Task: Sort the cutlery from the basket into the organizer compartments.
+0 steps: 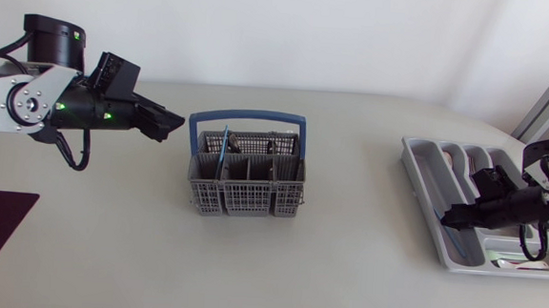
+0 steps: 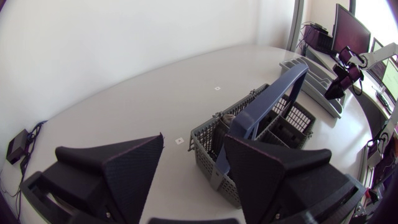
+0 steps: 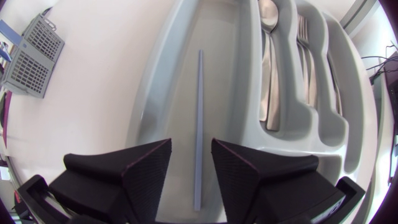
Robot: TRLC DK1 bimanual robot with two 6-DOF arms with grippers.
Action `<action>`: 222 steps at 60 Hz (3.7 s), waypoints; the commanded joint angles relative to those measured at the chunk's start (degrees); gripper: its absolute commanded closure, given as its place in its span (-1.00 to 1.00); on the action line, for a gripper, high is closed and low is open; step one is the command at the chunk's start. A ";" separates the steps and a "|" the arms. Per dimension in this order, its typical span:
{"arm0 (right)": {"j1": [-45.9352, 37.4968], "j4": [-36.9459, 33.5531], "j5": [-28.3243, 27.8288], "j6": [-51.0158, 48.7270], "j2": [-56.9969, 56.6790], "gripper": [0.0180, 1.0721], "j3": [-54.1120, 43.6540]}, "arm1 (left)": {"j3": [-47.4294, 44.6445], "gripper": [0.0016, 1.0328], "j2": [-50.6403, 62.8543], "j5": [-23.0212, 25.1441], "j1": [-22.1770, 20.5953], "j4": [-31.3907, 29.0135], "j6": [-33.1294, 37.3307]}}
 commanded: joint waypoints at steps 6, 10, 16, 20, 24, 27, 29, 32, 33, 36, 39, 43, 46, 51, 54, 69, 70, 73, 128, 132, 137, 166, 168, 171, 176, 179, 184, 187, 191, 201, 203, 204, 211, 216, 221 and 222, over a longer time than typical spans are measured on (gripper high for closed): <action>5.66 -1.21 0.14 1.22 -12.14 -0.22 -4.76 | 3.05 -0.26 2.40 0.01 0.73 0.49 0.74; 8.74 -1.92 -0.47 1.58 -16.62 -0.22 -6.26 | 3.57 -0.18 3.19 0.27 1.26 0.49 0.66; 14.28 -3.06 -1.70 2.72 -22.33 -0.20 -7.66 | 4.28 -0.03 4.51 1.86 2.58 0.49 0.48; 18.76 -4.03 -3.11 2.98 -25.41 -0.02 -8.01 | 4.89 0.15 5.48 2.91 3.54 0.49 0.30; 22.98 -4.20 -3.28 4.30 -26.90 0.28 -8.01 | 5.77 0.40 6.71 4.93 4.25 0.41 0.04; 27.11 -3.67 -3.28 5.53 -27.26 0.48 -8.19 | 6.74 0.55 7.85 6.69 4.78 0.05 -0.14; 28.78 -3.41 -3.28 6.15 -26.99 0.63 -8.01 | 7.35 0.66 8.73 7.83 4.95 -0.39 -0.14; 32.56 -2.27 -3.37 7.20 -26.11 0.81 -7.84 | 8.32 0.79 10.05 9.24 5.04 -0.74 -0.14; 33.52 -1.65 -3.37 7.64 -25.76 0.81 -7.84 | 8.58 0.83 10.31 9.50 5.04 -0.83 -0.14; 35.46 -0.33 -3.28 8.61 -24.62 0.83 -7.49 | 9.55 0.92 11.46 10.29 5.04 -1.18 0.04; 38.27 0.55 -3.28 9.49 -23.21 0.85 -6.78 | 10.61 0.93 12.60 11.17 4.95 -1.70 0.13; 41.17 1.69 -3.28 10.63 -21.02 0.87 -5.64 | 12.01 0.93 14.27 11.96 4.34 -2.67 0.48; 43.63 2.57 -3.28 11.51 -19.78 0.88 -4.76 | 13.07 0.93 15.41 13.02 3.98 -3.64 0.74; 47.15 4.06 -3.11 12.91 -17.06 0.89 -3.09 | 15.00 0.93 17.61 13.63 3.19 -5.57 2.06; 49.35 4.59 -3.02 13.44 -15.30 0.89 -1.95 | 15.88 0.93 18.66 14.51 3.02 -6.45 2.50; 55.15 8.98 -1.53 15.55 -7.83 0.89 1.39 | 17.02 0.93 21.21 18.29 1.35 -9.79 5.58; 55.23 9.25 -1.35 15.55 -7.39 0.89 1.48 | 17.02 0.93 21.21 18.64 1.26 -9.97 5.75; 55.50 10.56 -0.91 15.81 -5.99 0.89 2.01 | 17.02 0.93 21.04 20.40 1.17 -11.46 6.72; 47.85 11.80 3.66 16.52 4.65 0.89 13.52 | -1.17 0.93 -0.15 24.09 -12.89 -21.66 12.61; 47.76 11.53 3.40 16.52 5.53 0.89 14.57 | -1.70 0.93 -0.94 22.60 -15.88 -22.01 12.35; 47.76 11.09 2.96 16.78 6.93 0.89 16.16 | -1.79 0.93 -1.29 20.93 -19.13 -22.09 11.03; 47.59 6.43 1.46 15.29 -6.43 0.88 8.60 | 0.76 0.93 -3.40 16.89 -9.64 -22.01 11.29; 47.59 5.12 0.93 15.02 -8.89 0.88 7.37 | 1.38 0.93 -1.90 16.97 -8.23 -21.22 11.38; 47.59 3.01 -0.12 14.23 -12.23 0.88 5.70 | 2.08 0.93 0.38 16.97 -6.56 -19.63 11.29; 47.59 0.11 -2.41 13.53 -16.80 0.88 3.68 | 3.14 0.93 4.51 16.97 -5.24 -15.59 10.76; 47.59 -2.27 -3.72 12.56 -18.99 0.88 2.62 | 4.72 0.93 7.24 16.97 -4.37 -14.18 10.76; 48.11 -5.43 -5.04 11.24 -22.07 0.89 0.95 | 7.97 0.93 11.98 16.97 -3.57 -12.16 9.62; 48.55 -7.10 -5.31 10.45 -23.21 0.89 0.16 | 9.99 0.93 14.18 16.97 -3.22 -11.55 9.01; 49.61 -8.77 -5.75 9.75 -24.79 0.89 -1.16 | 12.89 0.93 17.08 16.97 -2.61 -10.84 8.21; 52.95 -12.29 -7.77 8.69 -26.99 0.89 -3.09 | 17.99 0.93 23.06 16.97 -1.82 -6.10 4.35; 54.62 -12.73 -7.68 8.69 -27.43 0.89 -3.62 | 18.52 0.93 23.85 16.97 -1.82 -5.22 3.64; 55.23 -12.81 -7.68 8.69 -27.52 0.89 -3.80 | 18.87 0.93 24.46 16.97 -1.90 -4.69 3.47; 59.63 -12.90 -7.68 9.05 -27.87 0.89 -5.20 | 21.42 0.93 27.89 16.97 -2.78 -3.55 2.33; 61.30 -11.85 -7.77 9.22 -26.64 0.89 -6.17 | 22.91 0.93 30.18 17.06 -3.66 -3.64 1.80; 62.62 -10.09 -7.85 9.49 -25.41 0.89 -7.31 | 24.14 0.93 31.85 17.06 -4.54 -3.64 1.71; 62.88 -9.56 -7.85 9.66 -25.23 0.89 -7.49 | 24.32 0.93 32.11 17.06 -4.72 -3.64 1.62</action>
